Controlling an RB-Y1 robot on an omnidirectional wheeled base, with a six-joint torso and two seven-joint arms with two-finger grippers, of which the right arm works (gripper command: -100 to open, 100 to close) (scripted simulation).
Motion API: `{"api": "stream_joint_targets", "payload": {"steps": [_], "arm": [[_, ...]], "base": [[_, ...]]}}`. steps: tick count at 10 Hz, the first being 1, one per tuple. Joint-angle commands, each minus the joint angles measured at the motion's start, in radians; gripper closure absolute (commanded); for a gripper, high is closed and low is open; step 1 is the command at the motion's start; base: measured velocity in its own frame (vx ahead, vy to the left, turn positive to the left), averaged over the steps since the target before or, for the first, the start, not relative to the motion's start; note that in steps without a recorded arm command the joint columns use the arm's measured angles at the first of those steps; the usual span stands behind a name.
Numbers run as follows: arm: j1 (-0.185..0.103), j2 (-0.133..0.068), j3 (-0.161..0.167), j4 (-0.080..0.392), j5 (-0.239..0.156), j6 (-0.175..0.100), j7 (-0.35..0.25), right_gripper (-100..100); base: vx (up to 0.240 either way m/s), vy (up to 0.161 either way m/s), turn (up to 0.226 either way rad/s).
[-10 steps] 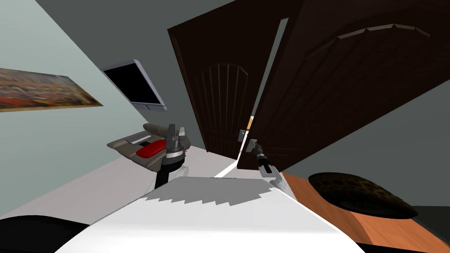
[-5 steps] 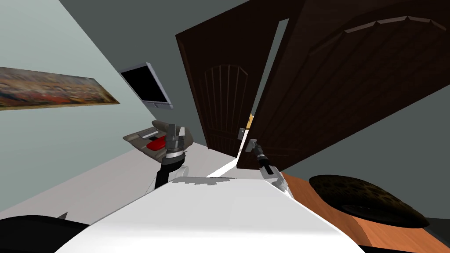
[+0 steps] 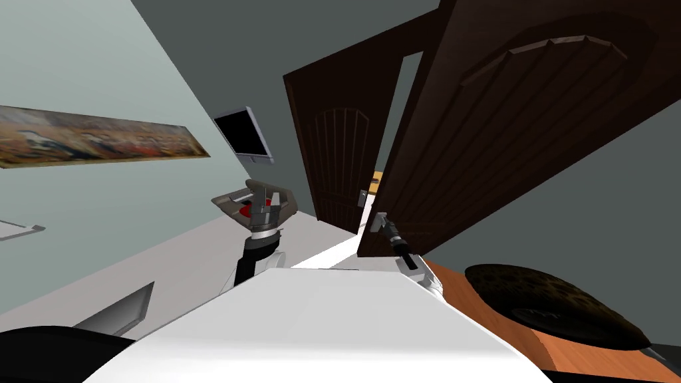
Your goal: Pull the door open
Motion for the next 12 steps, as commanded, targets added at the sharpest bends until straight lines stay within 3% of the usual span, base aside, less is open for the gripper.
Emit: {"api": "stream_joint_targets", "payload": {"steps": [1,9,10,12], "arm": [[0.000,0.000,0.000,0.000,0.000,0.000,0.000,100],[0.093,-0.090,0.027,-0.028,0.037,-0.138,-0.112,100],[0.083,-0.085,0.024,-0.023,0.035,-0.125,-0.102,100],[0.096,-0.104,0.028,-0.013,0.042,-0.164,-0.123,100]], "base": [[-0.099,-0.055,0.036],[-0.198,-0.089,0.112],[-0.100,-0.052,0.023],[-0.183,-0.099,0.142]]}}
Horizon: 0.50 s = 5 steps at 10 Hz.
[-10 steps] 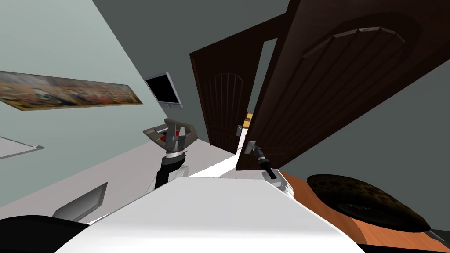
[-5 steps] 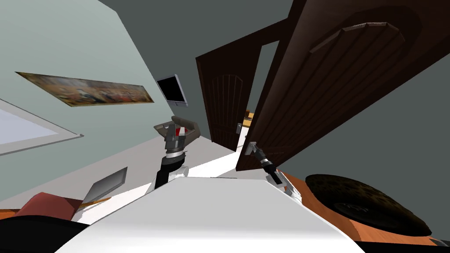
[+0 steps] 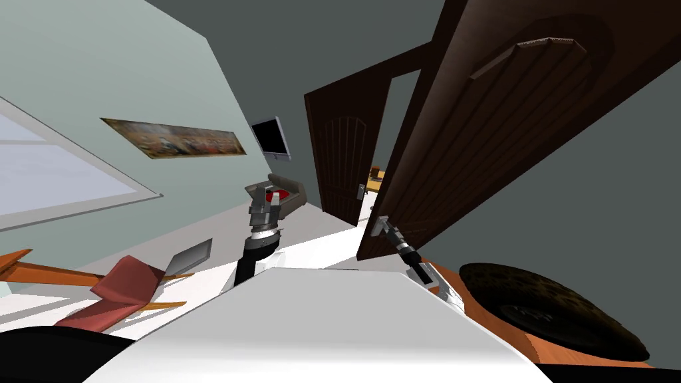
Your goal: Pull the door open
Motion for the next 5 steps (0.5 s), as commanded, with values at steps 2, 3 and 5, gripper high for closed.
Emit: {"api": "stream_joint_targets", "payload": {"steps": [2,3,5], "arm": [[0.010,-0.020,0.003,0.010,0.006,-0.043,-0.019,100],[0.014,-0.028,0.003,0.013,0.008,-0.058,-0.027,100],[0.021,-0.043,0.004,0.019,0.012,-0.086,-0.040,100]], "base": [[-0.211,-0.125,0.149],[-0.217,-0.113,0.133],[-0.220,-0.084,0.106]]}}
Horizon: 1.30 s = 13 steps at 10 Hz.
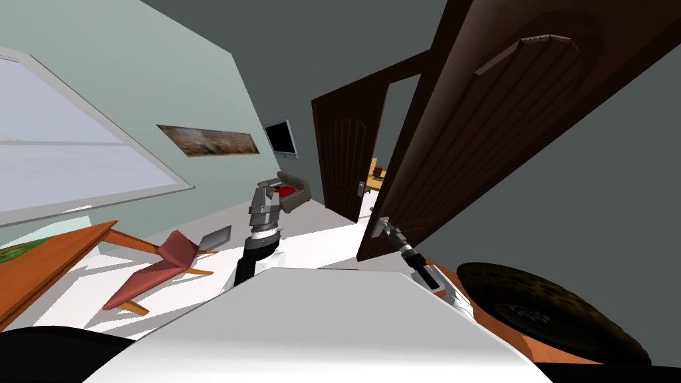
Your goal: Pull the door open
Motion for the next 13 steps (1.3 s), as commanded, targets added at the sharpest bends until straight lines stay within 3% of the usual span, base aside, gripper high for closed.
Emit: {"api": "stream_joint_targets", "payload": {"steps": [1,2,3,13], "arm": [[0.006,-0.008,0.003,0.006,0.003,-0.024,-0.010,100],[0.008,-0.014,0.003,0.008,0.005,-0.035,-0.016,100],[0.007,-0.012,0.002,0.007,0.005,-0.022,-0.011,100],[0.004,-0.064,0.006,0.068,0.020,-0.145,-0.054,100]], "base": [[-0.187,-0.095,0.091],[-0.172,-0.097,0.079],[-0.076,-0.044,0.012],[-0.181,-0.109,0.124]]}}
